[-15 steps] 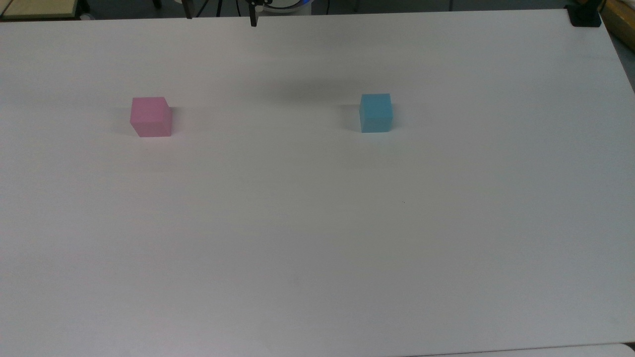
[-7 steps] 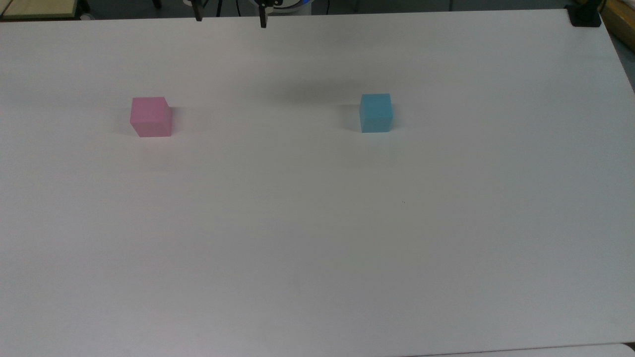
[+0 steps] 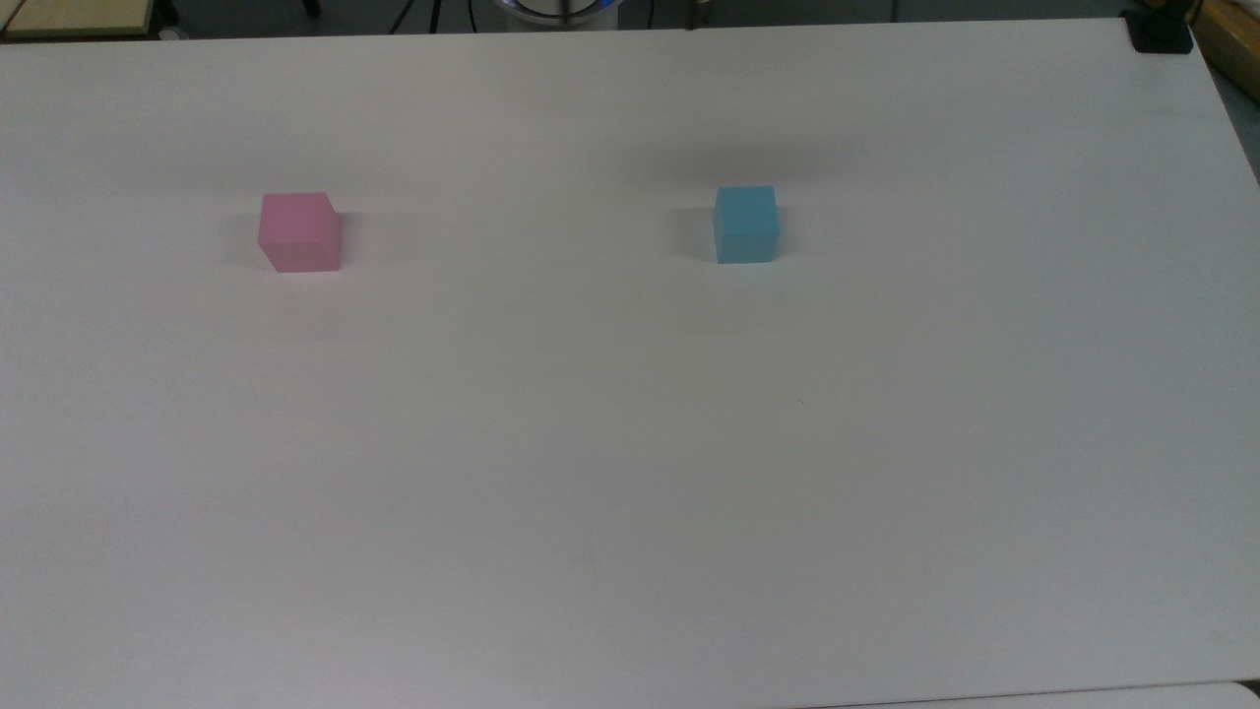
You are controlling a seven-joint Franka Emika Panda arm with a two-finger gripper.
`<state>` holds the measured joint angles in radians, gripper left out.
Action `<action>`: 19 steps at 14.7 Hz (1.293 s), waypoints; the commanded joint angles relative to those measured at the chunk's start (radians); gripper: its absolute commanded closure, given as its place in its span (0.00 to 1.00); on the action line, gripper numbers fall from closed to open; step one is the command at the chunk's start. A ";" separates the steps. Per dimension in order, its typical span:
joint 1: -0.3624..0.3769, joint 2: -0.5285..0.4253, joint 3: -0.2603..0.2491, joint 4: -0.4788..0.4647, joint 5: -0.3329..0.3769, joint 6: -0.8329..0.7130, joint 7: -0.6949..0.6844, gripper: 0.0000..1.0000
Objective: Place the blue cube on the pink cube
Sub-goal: 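Move the gripper toward the light-blue cube, then lower the open gripper around the light-blue cube and close it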
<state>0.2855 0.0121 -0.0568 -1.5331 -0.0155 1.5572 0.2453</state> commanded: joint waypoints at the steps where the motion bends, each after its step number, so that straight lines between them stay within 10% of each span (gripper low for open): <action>1: 0.145 -0.080 -0.012 -0.096 0.009 -0.008 0.112 0.00; 10: 0.198 -0.081 -0.012 -0.361 0.075 0.288 0.138 0.00; 19: 0.230 0.120 -0.014 -0.503 0.040 0.589 0.137 0.00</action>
<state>0.5029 0.0787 -0.0558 -2.0283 0.0397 2.0946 0.3752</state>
